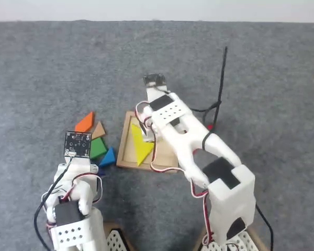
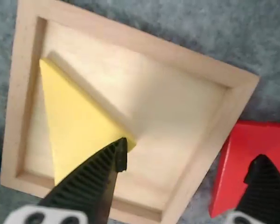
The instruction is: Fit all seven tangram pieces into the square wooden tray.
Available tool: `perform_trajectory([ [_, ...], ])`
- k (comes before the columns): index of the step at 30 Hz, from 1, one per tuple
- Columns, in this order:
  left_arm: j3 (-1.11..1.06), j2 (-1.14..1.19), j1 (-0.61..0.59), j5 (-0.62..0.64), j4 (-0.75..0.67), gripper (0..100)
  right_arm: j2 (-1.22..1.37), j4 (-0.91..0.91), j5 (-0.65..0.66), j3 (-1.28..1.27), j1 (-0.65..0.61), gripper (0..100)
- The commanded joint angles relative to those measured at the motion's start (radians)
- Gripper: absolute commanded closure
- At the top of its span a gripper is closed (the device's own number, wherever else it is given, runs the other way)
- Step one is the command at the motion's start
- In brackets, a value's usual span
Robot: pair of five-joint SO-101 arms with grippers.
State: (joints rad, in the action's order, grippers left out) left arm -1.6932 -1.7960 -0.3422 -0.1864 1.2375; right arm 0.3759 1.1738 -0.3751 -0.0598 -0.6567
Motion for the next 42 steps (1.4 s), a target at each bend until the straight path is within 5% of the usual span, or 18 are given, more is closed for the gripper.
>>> perform_trajectory([
  [1,0.008,-0.02,0.006,0.006,0.006,98,0.008,0.008,0.018,0.0,-0.025,61.5],
  [21,0.008,-0.02,0.006,0.006,0.006,98,0.162,0.07,0.046,0.244,-0.054,61.5],
  [35,0.008,-0.02,0.006,0.006,0.006,98,-0.128,0.314,0.262,0.264,0.332,61.5],
  [42,0.008,-0.02,0.006,0.006,0.006,98,0.004,0.283,0.293,0.184,0.351,61.5],
])
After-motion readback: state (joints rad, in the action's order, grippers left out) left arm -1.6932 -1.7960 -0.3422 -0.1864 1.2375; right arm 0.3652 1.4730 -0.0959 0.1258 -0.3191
